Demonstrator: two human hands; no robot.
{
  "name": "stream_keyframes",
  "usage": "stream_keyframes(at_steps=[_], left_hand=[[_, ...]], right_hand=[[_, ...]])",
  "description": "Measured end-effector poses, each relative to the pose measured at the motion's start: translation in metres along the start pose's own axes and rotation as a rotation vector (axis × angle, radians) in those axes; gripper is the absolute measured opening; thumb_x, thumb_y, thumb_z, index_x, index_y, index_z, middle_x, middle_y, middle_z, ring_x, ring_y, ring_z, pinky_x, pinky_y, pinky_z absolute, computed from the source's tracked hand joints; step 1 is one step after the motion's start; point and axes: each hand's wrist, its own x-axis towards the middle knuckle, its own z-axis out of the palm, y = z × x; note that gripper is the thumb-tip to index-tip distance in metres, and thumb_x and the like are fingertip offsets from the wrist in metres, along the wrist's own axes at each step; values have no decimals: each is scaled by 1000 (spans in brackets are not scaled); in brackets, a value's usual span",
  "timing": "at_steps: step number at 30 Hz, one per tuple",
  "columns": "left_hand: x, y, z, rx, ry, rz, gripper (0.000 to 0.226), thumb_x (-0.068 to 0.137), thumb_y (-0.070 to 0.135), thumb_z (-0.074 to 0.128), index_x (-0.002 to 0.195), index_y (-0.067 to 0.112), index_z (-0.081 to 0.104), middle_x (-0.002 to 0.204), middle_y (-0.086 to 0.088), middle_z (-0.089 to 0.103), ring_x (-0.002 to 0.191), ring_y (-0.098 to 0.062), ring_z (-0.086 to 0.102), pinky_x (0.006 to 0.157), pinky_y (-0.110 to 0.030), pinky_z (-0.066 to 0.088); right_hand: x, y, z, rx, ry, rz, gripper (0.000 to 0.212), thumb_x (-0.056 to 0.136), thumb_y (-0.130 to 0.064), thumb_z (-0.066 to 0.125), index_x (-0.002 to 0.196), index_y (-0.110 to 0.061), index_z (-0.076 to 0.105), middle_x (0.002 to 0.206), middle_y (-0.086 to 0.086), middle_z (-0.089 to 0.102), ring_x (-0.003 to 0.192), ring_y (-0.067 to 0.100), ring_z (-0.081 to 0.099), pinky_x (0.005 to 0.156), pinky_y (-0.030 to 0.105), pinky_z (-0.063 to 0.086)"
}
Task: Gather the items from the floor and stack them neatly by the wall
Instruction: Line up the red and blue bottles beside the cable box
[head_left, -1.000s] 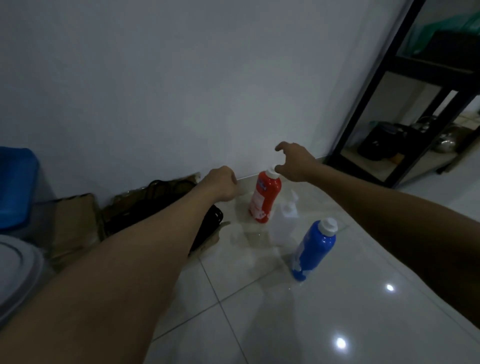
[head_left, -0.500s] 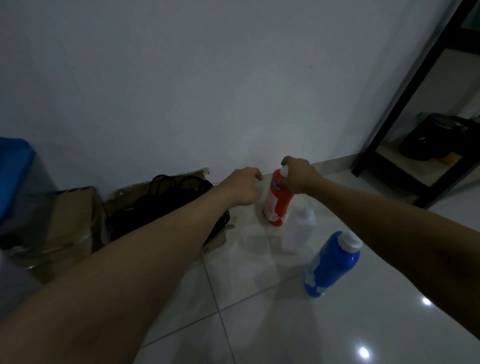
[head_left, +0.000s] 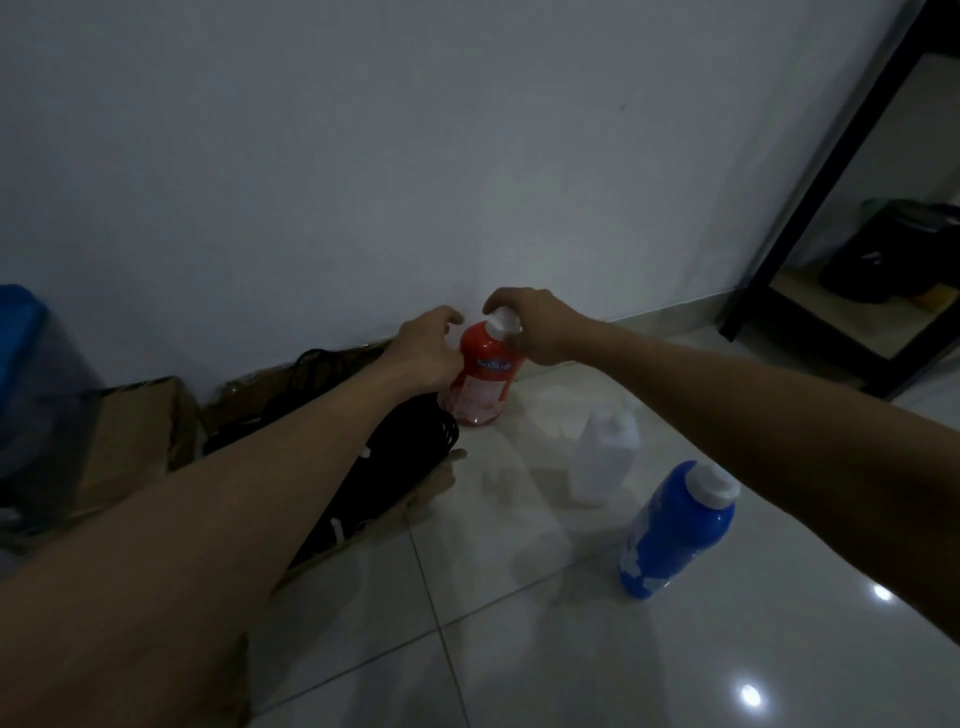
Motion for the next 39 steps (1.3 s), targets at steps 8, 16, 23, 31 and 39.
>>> stream_keyframes(at_steps=[8,16,23,31,39], left_hand=[[1,-14,-5,-64,68,20,49,89,1,54,136,16,51,133,-7,57,111,-19,55,86,-28,45],[0,-19,6,-44,77,104,50,85,1,55,132,19,53,121,-3,63,108,-21,59,93,-33,49],[-3,-15,3,16,69,126,49,81,7,61,129,15,55,119,-8,62,104,-22,60,87,-33,50],[-23,20,27,112,172,347,47,87,16,63,133,16,53,140,-5,43,127,-21,43,99,-32,41],[-56,84,85,-6,-31,631,44,86,19,67,128,16,55,130,-2,52,119,-17,52,98,-29,45]], right_hand=[[28,-27,17,-65,-13,-195,43,93,-10,65,135,-8,58,134,15,61,120,30,57,101,40,48],[40,-25,24,-21,-49,-168,47,97,-23,61,140,-7,52,136,17,56,123,30,54,100,34,43],[20,-21,22,62,-11,-131,71,86,-41,63,147,-10,42,135,19,49,119,30,51,100,38,45],[-43,-8,-20,-65,-55,-15,61,93,-30,69,147,-15,43,141,10,52,126,23,53,97,29,42],[-161,18,-42,-129,20,231,56,95,-37,65,143,-17,47,144,7,51,128,22,50,101,29,38]])
